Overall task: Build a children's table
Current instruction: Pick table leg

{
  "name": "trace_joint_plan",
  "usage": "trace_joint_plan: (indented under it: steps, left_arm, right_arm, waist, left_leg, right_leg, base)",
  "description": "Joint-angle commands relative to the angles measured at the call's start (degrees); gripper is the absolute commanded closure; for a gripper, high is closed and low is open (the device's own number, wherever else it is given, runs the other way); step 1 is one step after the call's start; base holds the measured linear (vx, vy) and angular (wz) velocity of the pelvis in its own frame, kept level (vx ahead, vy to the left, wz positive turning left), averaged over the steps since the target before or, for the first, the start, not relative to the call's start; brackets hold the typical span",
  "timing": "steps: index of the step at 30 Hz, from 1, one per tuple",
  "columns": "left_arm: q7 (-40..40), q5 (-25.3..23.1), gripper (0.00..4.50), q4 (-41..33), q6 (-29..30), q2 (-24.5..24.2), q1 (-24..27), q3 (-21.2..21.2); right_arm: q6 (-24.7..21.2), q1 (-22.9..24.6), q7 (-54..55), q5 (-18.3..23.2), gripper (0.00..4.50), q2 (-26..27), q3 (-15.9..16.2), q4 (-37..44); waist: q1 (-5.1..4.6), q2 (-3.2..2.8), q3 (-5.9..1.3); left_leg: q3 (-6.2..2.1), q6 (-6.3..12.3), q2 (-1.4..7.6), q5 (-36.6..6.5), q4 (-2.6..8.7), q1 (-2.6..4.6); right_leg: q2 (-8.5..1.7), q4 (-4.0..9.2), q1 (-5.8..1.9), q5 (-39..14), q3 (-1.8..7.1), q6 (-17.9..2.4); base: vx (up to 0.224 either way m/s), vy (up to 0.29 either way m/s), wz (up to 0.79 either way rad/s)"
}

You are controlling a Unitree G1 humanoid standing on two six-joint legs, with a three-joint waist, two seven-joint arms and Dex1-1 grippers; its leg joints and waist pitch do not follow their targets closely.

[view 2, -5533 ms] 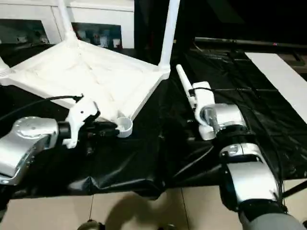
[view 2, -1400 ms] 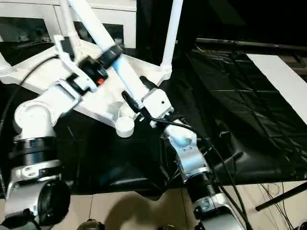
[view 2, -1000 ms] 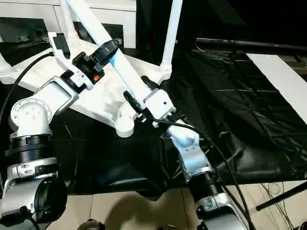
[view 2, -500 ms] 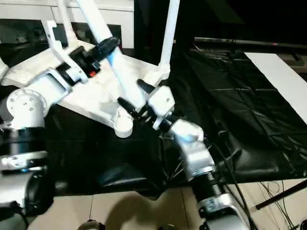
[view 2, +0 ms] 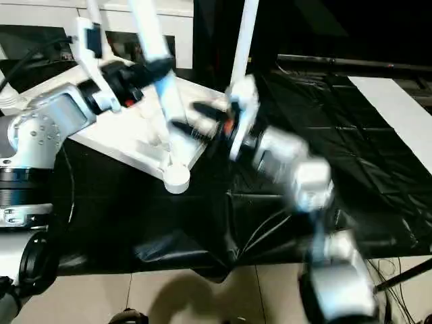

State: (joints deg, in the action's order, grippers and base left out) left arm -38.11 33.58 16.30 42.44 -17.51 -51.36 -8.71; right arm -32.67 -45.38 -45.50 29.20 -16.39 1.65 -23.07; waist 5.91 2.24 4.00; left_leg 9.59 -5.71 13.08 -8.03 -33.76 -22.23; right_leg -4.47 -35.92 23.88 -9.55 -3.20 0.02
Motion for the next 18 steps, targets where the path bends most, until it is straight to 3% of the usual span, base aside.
trace_joint_plan:
  steps: [1, 5, 10, 14, 15, 18]
  left_arm:
    - [-0.8, 0.3, 2.66, -1.8, 0.7, -0.2, -0.3, 0.7]
    - [-1.9, 0.9, 2.67, -2.1, 1.3, -0.6, -0.1, 1.1]
    - [-3.0, 1.1, 2.67, -2.3, 1.8, -0.8, 0.1, 1.7]
    - [-1.9, -0.3, 2.67, -3.4, 1.4, -0.6, 0.4, 2.7]
    - [-1.1, -0.6, 2.67, -4.4, 1.3, 0.0, 0.7, 3.2]
    - [-0.1, -0.6, 2.67, -6.3, 1.5, 1.3, 1.4, 4.0]
  right_arm:
    - [-3.1, -0.9, -0.4, 1.5, 0.84, -0.9, -0.9, -0.6]
    - [-6.5, -1.8, -2.0, 2.8, 0.84, -1.9, -1.0, -0.4]
    - [-8.8, -2.6, -4.5, 1.5, 0.84, -2.1, 0.0, -0.9]
    - [-7.0, -2.9, -3.8, -0.6, 0.84, -1.9, 1.8, -0.7]
    - [-4.4, -2.7, -2.5, -3.0, 0.84, -1.6, 3.5, -0.6]
    - [-2.2, -1.9, -0.1, -5.5, 0.84, -0.3, 5.6, -0.1]
  waist:
    - [0.36, -0.07, -4.93]
    - [0.8, -0.01, -5.0]
    - [0.89, -0.02, -4.82]
    - [0.83, 0.02, -4.88]
    - [0.83, 0.09, -4.87]
    - [0.75, 0.22, -4.9]
  left_leg:
    - [0.84, -1.56, -0.81, -11.3, 3.36, 0.99]
    - [0.89, -1.49, -0.81, -10.6, 3.32, 0.91]
    - [0.82, -2.23, -0.72, -12.5, 3.44, 1.0]
    - [0.81, -2.54, -0.63, -12.0, 3.44, 1.02]
    - [0.78, -2.83, -0.57, -11.7, 3.41, 0.9]
    - [0.84, -2.68, -0.63, -11.2, 3.4, 0.93]
  right_leg:
    - [-2.14, 3.73, -3.59, -8.7, 1.7, -11.0]
    - [-2.22, 3.58, -3.64, -7.9, 1.63, -11.2]
    - [-2.35, 3.97, -3.43, -11.9, 1.61, -10.0]
    - [-2.31, 3.85, -3.36, -11.1, 1.62, -9.8]
    - [-2.38, 3.71, -3.36, -10.9, 1.61, -9.7]
    - [-2.36, 3.75, -3.34, -11.0, 1.64, -9.5]
  base:
    - [0.0, 0.0, 0.0]
    - [0.0, 0.0, 0.0]
    - [0.0, 0.0, 0.0]
    - [0.0, 0.0, 0.0]
    - [0.0, 0.0, 0.0]
    - [0.0, 0.0, 0.0]
